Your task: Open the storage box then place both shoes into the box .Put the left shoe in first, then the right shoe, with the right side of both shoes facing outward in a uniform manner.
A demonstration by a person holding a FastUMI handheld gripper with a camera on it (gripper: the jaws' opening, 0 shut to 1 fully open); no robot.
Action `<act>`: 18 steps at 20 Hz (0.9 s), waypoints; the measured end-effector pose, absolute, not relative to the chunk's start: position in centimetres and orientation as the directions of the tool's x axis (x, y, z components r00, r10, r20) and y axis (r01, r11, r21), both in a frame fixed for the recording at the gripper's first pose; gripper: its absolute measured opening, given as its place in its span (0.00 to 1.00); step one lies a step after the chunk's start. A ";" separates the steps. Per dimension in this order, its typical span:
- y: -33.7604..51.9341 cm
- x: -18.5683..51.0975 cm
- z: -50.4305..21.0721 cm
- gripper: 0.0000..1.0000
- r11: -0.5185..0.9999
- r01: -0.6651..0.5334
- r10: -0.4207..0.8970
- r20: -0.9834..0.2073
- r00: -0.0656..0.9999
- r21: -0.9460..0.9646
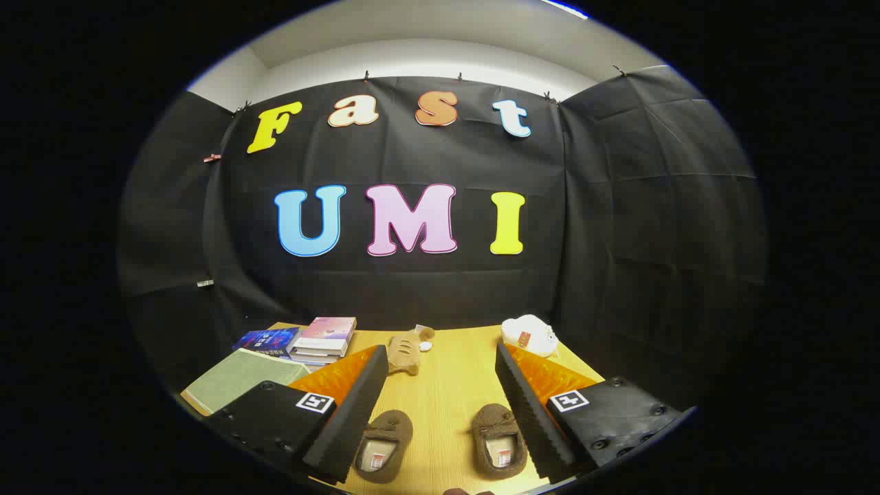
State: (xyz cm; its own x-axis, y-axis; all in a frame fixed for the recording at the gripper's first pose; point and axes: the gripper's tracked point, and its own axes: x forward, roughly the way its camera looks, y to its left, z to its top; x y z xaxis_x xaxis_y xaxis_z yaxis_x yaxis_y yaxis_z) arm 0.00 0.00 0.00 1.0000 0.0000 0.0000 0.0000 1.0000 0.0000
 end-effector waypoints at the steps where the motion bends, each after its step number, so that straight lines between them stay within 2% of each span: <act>1: 0.1 0.1 0.2 0.97 1.000 -0.007 0.007 -0.005 1.000 0.000; 5: -0.7 1.3 1.3 0.98 0.998 -0.034 0.034 -0.006 0.999 -0.047; 12: -0.4 2.1 1.4 0.98 0.981 -0.193 0.192 -0.020 0.981 -0.033; 18: -0.7 2.3 0.3 0.97 0.965 -0.260 0.259 -0.036 0.965 -0.016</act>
